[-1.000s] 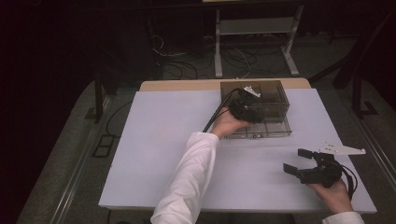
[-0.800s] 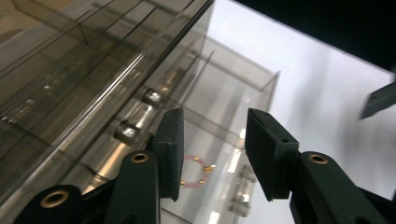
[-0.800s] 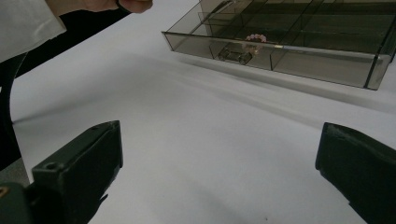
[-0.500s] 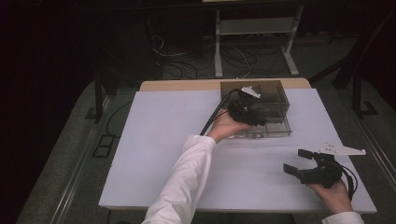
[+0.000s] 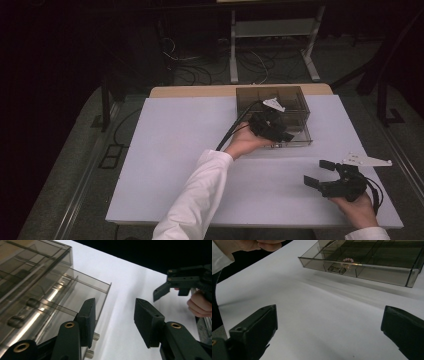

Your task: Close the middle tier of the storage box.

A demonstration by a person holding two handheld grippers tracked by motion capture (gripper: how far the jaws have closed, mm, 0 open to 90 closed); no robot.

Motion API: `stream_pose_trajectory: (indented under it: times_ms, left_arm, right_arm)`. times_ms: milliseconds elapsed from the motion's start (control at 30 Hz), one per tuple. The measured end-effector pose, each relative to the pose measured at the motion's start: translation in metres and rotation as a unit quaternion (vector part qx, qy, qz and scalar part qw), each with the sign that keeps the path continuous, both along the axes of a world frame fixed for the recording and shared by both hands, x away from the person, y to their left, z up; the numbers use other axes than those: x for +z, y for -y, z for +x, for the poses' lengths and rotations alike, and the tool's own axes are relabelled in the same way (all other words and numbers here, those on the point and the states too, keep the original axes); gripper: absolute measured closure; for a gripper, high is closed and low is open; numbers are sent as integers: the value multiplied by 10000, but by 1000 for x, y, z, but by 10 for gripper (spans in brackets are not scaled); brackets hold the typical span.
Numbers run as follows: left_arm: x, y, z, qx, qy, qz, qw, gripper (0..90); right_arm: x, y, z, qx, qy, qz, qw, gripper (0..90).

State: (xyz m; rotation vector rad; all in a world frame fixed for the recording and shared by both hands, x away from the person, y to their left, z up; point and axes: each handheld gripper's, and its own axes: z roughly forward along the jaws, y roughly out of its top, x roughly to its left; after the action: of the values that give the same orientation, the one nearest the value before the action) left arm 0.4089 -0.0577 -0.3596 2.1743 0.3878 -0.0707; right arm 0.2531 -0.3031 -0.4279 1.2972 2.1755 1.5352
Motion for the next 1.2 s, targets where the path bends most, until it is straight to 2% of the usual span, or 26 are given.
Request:
stream_pose_trajectory:
  times_ms: [433,533,600,800,933,1200]
  left_arm:
    - [-9,-1,-9,-129,-112,-48,9998,523]
    - [-12,-2,-11,-142,-89,5,9999,601]
    - [-13,-2,-13,-138,-151,-59,9998,674]
    - [-16,0,-19,-242,-53,-68,9997,883]
    - [-19,4,-23,-384,-26,28,9993,885]
    - [-28,9,-28,-497,-52,152,9986,886]
  right_arm:
    - [0,0,0,-9,-6,-15,10000,3]
    - [0,0,0,1,-2,-16,10000,3]
    - [0,0,0,0,-12,-13,10000,3]
    - [-1,-2,0,8,-14,-14,10000,3]
    - [-1,-2,0,14,0,-28,10000,3]
    - [-1,-1,0,18,5,-36,10000,3]
